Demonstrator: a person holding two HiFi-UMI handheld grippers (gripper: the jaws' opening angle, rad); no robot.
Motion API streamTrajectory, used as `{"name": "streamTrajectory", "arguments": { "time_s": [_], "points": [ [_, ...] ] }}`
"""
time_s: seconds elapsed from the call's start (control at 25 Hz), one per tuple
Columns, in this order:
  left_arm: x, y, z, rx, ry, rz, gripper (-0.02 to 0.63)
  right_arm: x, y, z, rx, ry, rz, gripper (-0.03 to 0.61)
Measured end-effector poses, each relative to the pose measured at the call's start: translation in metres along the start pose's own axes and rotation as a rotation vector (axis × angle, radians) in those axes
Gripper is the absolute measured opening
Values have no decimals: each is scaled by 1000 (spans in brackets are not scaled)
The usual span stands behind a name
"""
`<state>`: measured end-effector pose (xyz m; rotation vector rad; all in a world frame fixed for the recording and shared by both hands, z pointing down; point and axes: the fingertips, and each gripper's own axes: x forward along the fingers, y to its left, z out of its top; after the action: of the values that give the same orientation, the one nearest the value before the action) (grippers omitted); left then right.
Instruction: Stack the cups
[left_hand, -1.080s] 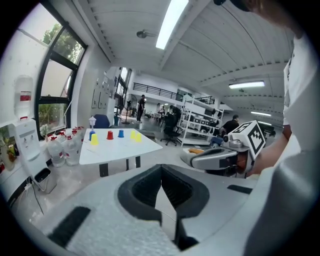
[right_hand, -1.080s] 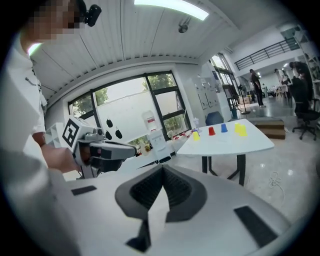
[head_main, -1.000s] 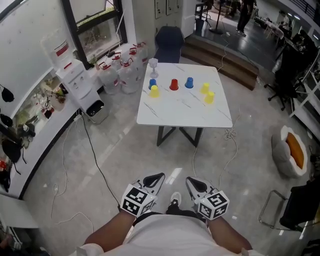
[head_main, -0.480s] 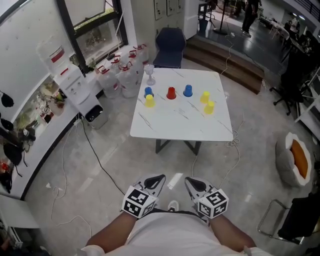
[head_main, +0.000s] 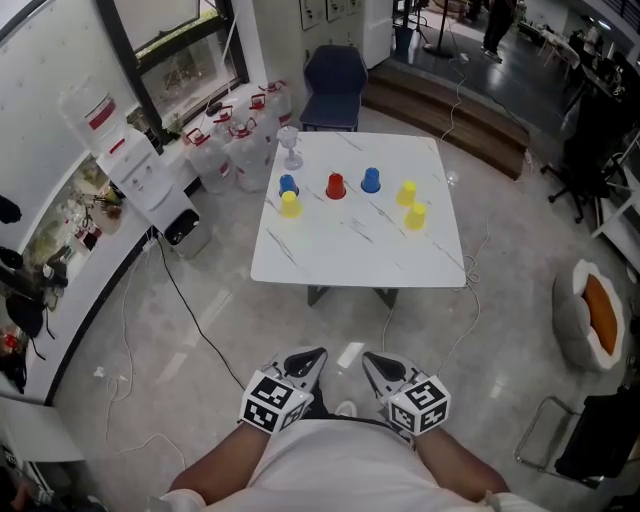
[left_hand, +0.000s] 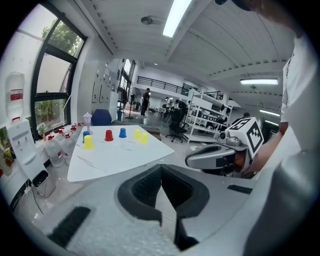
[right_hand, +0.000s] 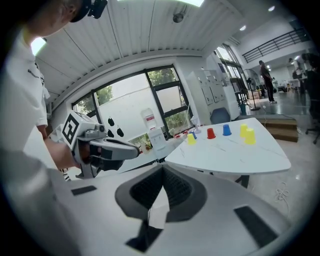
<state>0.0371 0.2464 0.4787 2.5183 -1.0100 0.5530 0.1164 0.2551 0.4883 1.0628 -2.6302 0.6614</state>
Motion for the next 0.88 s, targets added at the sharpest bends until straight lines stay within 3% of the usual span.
{"name": "streamTrajectory", "arguments": {
  "time_s": [0.44, 0.88],
  "points": [
    [63, 62, 45, 27, -13, -90, 8, 56, -56, 32, 5, 16, -81, 6],
    [103, 198, 116, 98, -23, -118, 8, 168, -111, 119, 18, -22, -161, 6]
  ]
}}
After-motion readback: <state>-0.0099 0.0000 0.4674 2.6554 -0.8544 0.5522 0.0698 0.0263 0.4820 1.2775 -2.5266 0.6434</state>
